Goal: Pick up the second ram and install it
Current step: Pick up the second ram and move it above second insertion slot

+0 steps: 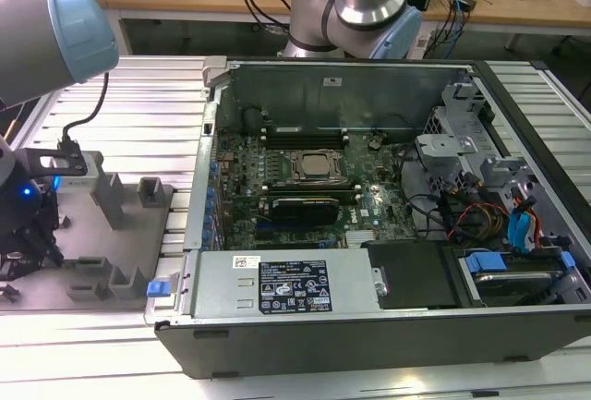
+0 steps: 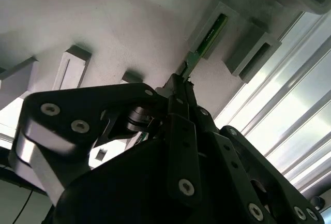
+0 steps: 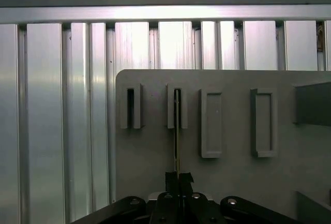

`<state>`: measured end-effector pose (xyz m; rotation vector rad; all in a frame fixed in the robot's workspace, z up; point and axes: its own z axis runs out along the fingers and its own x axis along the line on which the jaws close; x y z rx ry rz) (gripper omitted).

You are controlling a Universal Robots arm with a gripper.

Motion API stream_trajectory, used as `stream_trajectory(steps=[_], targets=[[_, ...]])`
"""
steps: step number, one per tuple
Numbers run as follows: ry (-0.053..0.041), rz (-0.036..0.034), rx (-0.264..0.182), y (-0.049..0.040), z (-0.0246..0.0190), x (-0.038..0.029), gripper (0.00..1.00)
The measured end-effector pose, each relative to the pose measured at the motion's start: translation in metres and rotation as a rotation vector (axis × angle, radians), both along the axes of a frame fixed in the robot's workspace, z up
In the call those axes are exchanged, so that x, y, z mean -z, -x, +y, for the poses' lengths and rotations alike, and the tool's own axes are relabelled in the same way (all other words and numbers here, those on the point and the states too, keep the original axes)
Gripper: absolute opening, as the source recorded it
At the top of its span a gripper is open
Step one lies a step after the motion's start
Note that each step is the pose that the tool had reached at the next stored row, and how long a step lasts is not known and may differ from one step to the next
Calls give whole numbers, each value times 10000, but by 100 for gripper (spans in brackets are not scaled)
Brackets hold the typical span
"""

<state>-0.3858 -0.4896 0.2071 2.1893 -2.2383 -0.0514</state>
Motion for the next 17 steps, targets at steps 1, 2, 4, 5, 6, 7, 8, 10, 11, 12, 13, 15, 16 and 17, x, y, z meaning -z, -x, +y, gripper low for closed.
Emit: stream_trajectory(steps=[1,2,4,5,6,7,8,10,11,12,13,15,16,17], targets=[[-1,-1,0,0,0,-7,12],[0,0,0,0,0,-39,12],[0,0,1,0,0,-141,12],[0,0,0,0,0,-160,12],[0,-1,0,0,0,-171,12],[0,0,0,0,0,-200,12],[0,0,0,0,0,-232,12],[0,0,0,0,0,-259,12],[0,0,0,0,0,-282,12],[0,0,0,0,0,-306,12],[0,0,0,0,0,-329,12],[0,-1,0,0,0,-357,12],[0,0,0,0,0,-377,12],[0,0,0,0,0,-389,12]])
